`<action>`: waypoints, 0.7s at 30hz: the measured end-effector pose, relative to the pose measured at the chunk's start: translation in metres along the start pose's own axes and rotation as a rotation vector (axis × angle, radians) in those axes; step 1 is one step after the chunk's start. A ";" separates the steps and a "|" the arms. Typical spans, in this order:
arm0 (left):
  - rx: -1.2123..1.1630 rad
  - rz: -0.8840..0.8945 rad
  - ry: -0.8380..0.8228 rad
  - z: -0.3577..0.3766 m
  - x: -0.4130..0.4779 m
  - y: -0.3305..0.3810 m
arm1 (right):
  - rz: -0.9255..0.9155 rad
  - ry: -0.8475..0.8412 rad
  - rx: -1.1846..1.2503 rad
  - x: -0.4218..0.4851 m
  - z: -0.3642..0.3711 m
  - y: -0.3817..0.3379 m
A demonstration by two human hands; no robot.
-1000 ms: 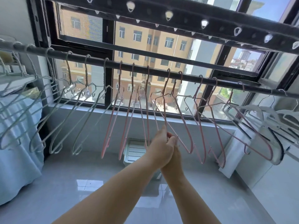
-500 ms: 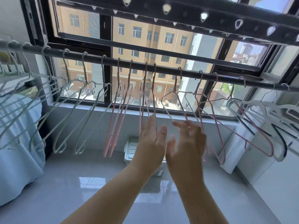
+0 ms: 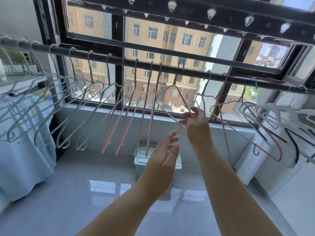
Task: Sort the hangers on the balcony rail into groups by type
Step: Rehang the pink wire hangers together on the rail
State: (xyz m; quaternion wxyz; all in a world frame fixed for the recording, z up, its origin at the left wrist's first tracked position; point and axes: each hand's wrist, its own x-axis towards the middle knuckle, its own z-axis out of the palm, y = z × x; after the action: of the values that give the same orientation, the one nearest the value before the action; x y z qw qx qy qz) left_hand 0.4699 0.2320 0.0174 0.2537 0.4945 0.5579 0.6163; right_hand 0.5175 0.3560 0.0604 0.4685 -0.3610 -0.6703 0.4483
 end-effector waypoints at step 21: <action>0.333 -0.588 0.048 -0.013 -0.088 -0.116 | 0.528 -0.172 0.223 -0.162 -0.082 0.140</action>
State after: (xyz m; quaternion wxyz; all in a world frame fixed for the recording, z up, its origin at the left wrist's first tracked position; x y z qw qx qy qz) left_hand 0.4640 0.1791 -0.1192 0.3230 0.3326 0.7754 0.4287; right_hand 0.6528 0.2783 -0.1072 0.3140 -0.4295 -0.5372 0.6545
